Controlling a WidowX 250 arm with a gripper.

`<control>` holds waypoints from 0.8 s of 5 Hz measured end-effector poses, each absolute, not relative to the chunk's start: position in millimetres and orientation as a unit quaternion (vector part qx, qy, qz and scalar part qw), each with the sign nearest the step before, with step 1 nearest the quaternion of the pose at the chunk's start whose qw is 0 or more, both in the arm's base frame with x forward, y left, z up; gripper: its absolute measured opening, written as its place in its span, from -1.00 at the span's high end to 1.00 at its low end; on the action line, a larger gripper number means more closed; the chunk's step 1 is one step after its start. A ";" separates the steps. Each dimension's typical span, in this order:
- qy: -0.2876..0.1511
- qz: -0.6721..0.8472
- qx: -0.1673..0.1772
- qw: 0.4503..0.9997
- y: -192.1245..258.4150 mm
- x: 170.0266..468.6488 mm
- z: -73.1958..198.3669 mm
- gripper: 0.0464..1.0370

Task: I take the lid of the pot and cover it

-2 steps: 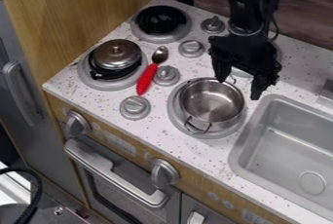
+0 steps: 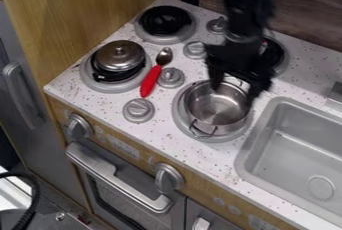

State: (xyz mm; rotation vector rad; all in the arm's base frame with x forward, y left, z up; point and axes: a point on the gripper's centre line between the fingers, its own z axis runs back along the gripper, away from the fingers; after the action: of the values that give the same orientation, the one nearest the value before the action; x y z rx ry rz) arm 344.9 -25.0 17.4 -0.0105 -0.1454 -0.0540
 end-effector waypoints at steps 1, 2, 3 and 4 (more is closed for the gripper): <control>-0.078 0.018 -0.005 0.997 12.4 353.0 24.7 -0.92; -0.074 0.055 0.002 0.996 49.9 360.1 23.7 -0.92; -0.078 0.087 0.021 0.993 91.2 374.1 24.8 -0.92; -0.076 0.113 0.043 0.990 125.7 381.0 23.4 -0.92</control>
State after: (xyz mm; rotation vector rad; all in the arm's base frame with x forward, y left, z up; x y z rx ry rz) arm 381.0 125.7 23.4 0.0867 -0.1525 0.2269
